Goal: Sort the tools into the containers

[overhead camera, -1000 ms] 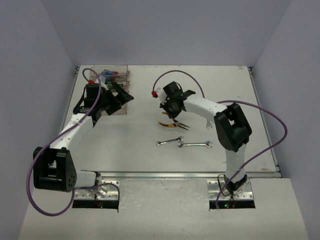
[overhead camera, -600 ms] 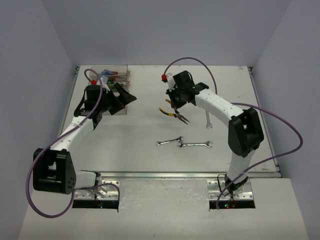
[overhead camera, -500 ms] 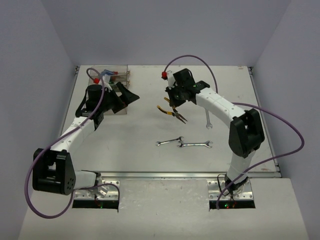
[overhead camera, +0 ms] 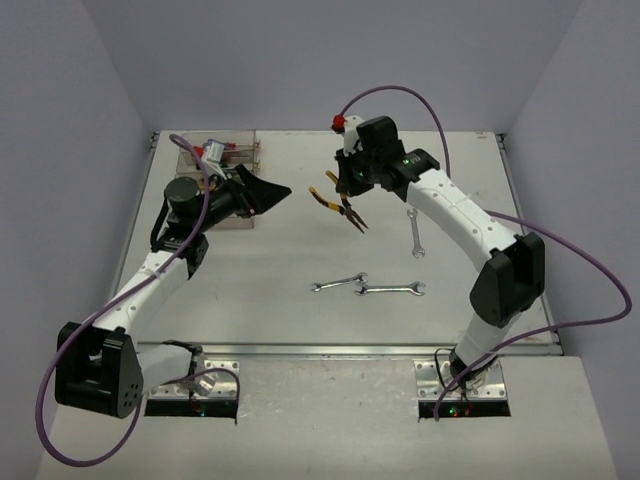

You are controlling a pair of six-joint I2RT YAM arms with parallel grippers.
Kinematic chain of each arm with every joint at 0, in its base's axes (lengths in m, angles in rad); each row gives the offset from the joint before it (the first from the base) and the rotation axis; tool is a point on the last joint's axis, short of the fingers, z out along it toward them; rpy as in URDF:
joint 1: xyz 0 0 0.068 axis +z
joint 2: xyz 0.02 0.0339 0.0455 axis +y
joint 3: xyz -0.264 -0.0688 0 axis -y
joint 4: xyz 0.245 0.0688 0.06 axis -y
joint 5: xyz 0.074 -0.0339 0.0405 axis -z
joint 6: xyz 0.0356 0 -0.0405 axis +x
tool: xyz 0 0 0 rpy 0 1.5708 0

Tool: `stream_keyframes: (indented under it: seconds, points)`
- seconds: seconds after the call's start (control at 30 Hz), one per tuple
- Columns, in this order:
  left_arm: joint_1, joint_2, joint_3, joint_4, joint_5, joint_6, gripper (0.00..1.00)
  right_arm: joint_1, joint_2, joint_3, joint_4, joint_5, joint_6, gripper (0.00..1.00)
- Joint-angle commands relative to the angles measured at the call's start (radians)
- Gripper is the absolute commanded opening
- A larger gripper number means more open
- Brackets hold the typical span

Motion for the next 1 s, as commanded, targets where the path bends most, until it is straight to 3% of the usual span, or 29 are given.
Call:
stream_keyframes:
  seconds: [0.0, 0.33, 0.5, 0.67, 0.83, 0.97]
  points:
    - [-0.018, -0.021, -0.013, 0.109, 0.026, 0.007, 1.0, -0.007, -0.081, 0.022, 0.053, -0.01, 0.074, 0.0]
    - [-0.108, 0.029, -0.047, 0.34, 0.069, -0.043, 1.0, -0.007, -0.204, -0.094, 0.191, -0.04, 0.205, 0.0]
    - [-0.187, 0.08, -0.015, 0.349, -0.067, -0.002, 0.98, -0.007, -0.199, -0.096, 0.193, -0.058, 0.253, 0.0]
    - [-0.227, 0.138, 0.038, 0.352, -0.151, 0.007, 0.9, 0.0, -0.211, -0.125, 0.222, -0.073, 0.291, 0.0]
    - [-0.241, 0.194, 0.109, 0.313, -0.204, 0.007, 0.67, 0.017, -0.208, -0.127, 0.236, -0.101, 0.305, 0.0]
    - [-0.241, 0.213, 0.126, 0.285, -0.224, 0.012, 0.26, 0.025, -0.217, -0.127, 0.247, -0.111, 0.314, 0.0]
